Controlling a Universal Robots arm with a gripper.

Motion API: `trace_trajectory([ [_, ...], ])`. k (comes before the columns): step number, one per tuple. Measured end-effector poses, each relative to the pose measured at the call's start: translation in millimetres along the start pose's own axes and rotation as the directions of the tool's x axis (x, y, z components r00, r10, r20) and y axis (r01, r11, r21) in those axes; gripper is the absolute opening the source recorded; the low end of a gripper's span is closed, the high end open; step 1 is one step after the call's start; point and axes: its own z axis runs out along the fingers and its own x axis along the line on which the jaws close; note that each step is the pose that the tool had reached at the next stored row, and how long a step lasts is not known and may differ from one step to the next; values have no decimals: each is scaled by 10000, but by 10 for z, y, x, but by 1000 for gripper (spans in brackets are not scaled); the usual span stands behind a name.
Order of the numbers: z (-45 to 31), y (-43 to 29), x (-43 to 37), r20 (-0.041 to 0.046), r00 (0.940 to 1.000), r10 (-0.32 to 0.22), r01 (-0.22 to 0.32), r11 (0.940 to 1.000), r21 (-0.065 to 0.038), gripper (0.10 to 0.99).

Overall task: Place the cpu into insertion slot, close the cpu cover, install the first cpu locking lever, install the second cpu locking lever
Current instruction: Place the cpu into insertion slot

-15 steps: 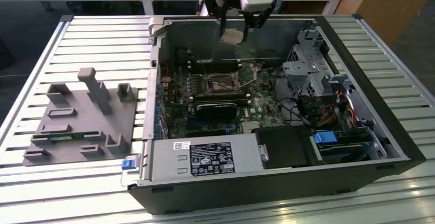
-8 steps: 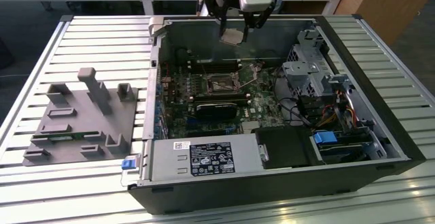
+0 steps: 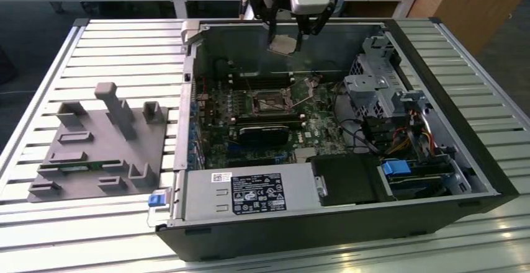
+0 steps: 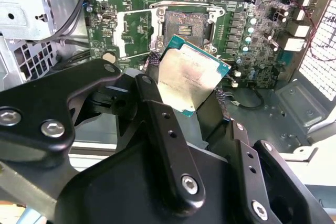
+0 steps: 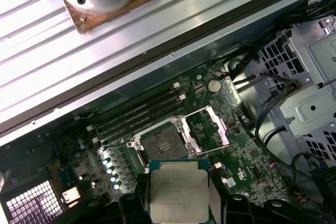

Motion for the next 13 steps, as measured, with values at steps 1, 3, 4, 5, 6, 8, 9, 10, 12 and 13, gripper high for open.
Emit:
trace_trajectory([
  [1, 0, 0, 0, 3, 10000, 28, -28, 10000, -1, 537],
  [3, 1, 0, 0, 8, 10000, 84, -84, 10000, -2, 537],
  [4, 1, 0, 0, 10, 9999, 112, -112, 9999, -3, 537],
  [5, 1, 0, 0, 13, 9999, 140, -140, 9999, -3, 537],
  [6, 1, 0, 0, 16, 9999, 172, -172, 9999, -3, 537],
  [8, 1, 0, 0, 21, 9997, 230, -230, 9997, -4, 537],
  [9, 1, 1, 0, 24, 9997, 258, -258, 9997, -4, 537],
  [10, 1, 1, 0, 27, 9996, 288, -288, 9996, -5, 537],
  [12, 2, 1, 0, 33, 9994, 350, -350, 9994, -6, 537],
  [13, 2, 1, 0, 36, 9992, 388, -388, 9992, -6, 537],
])
